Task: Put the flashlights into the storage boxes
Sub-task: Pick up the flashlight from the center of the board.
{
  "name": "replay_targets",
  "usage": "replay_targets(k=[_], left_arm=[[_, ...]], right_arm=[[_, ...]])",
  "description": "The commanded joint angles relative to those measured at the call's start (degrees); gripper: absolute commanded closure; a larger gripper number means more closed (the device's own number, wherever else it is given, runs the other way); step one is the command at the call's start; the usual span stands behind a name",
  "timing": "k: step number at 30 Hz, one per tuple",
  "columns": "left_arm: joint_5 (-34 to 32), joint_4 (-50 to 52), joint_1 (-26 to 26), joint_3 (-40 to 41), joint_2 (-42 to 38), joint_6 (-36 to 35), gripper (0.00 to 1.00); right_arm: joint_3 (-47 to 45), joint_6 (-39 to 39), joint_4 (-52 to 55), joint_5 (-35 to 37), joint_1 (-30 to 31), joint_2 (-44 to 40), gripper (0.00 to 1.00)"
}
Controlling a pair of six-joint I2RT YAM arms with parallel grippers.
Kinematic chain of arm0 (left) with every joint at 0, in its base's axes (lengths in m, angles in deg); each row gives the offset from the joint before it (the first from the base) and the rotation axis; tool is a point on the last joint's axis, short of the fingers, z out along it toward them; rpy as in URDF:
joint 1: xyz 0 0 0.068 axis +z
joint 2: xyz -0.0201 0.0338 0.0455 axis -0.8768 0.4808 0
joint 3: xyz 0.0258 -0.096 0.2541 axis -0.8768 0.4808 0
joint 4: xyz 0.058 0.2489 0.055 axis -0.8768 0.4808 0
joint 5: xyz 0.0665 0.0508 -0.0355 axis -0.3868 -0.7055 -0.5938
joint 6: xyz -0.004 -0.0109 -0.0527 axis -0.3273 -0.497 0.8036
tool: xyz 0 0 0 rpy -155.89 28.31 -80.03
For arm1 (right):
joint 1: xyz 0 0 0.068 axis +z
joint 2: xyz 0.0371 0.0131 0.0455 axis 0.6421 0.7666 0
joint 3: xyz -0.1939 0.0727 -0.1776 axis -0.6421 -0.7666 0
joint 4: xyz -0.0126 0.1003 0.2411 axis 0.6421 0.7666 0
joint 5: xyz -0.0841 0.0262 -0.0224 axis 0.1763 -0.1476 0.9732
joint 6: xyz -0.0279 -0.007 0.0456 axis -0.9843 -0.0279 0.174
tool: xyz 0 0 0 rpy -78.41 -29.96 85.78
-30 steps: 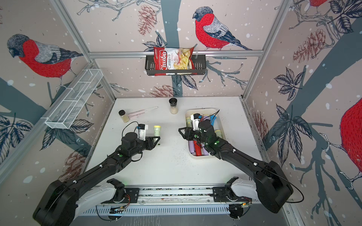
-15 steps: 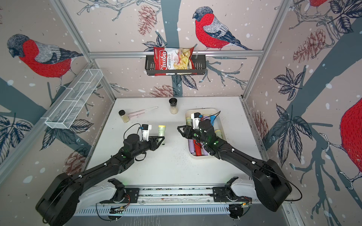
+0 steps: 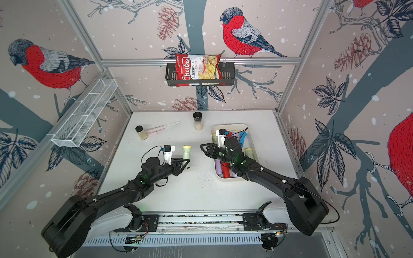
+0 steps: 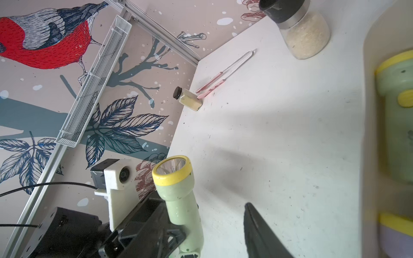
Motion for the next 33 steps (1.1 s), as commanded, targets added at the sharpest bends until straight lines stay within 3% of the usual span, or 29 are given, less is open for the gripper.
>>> replay_targets(k=[1,24,33], left_arm=[[1.54,-5.47,-0.08,-0.03,0.71,-1.43,1.00],[2.40,-6.66,-0.53,-0.48,1.78,-1.45,0.99],[3.09,-7.00,-0.72,-0.63,1.92,-1.37,0.99]], right_arm=[[0.51,1.20,-3.07,0.97,1.01,0.31,0.42],[10.41,2.11,-6.29,-0.94,9.55,13.92,0.38],[13.37,0.70,-6.20,-1.06,10.77,16.88,0.51]])
